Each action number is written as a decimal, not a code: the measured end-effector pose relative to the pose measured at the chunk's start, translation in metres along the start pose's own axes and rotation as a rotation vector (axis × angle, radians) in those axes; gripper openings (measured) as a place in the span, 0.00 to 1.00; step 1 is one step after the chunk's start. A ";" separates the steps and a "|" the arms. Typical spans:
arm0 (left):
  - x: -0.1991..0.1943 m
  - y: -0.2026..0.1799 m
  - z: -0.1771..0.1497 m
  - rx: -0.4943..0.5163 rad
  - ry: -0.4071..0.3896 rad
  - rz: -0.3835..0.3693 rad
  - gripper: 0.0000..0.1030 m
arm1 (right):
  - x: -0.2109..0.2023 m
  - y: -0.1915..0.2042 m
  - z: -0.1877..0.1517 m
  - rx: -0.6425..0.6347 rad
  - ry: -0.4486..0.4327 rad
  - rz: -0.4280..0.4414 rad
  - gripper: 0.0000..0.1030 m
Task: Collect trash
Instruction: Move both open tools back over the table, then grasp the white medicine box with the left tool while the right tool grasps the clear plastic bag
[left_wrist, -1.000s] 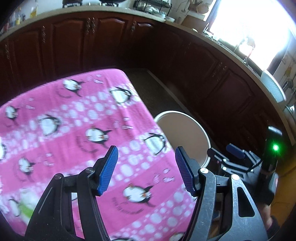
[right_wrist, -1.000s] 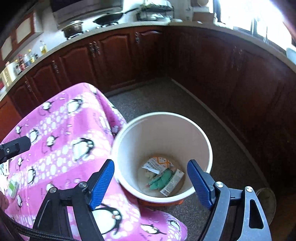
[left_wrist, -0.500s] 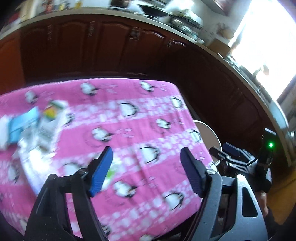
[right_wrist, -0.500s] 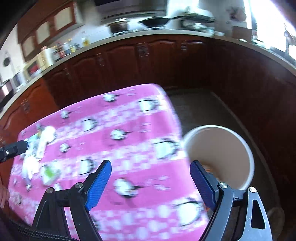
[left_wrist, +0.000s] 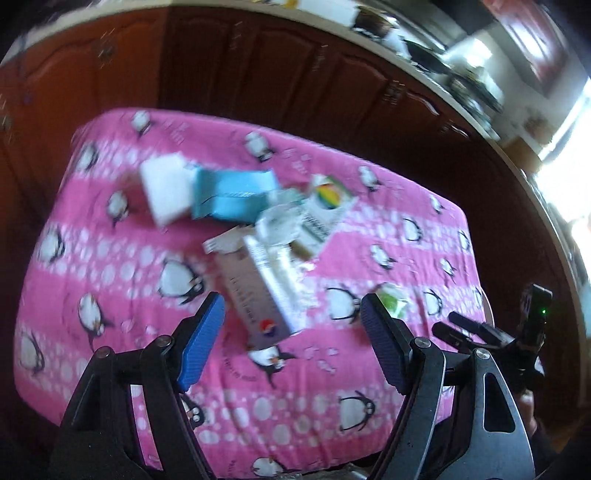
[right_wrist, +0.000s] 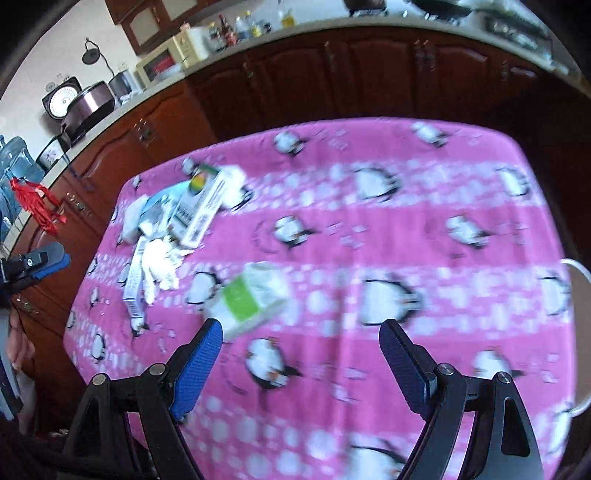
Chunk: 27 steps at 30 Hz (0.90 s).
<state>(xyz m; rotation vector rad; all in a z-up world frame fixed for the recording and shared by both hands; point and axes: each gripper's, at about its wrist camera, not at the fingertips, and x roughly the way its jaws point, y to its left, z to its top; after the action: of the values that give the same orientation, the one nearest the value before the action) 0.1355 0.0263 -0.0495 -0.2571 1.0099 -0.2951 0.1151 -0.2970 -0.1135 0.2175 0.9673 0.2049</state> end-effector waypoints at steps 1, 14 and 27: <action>0.004 0.004 -0.001 -0.013 0.008 0.007 0.73 | 0.010 0.005 0.001 0.011 0.019 0.023 0.82; 0.096 0.010 -0.004 -0.068 0.107 0.110 0.67 | 0.087 0.030 0.023 0.108 0.126 0.057 0.82; 0.047 0.012 -0.019 -0.020 0.065 0.053 0.19 | 0.085 0.027 0.020 0.082 0.089 0.121 0.30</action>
<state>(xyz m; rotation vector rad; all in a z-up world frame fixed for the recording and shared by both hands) 0.1446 0.0197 -0.1003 -0.2396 1.0822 -0.2464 0.1768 -0.2504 -0.1625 0.3452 1.0525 0.2876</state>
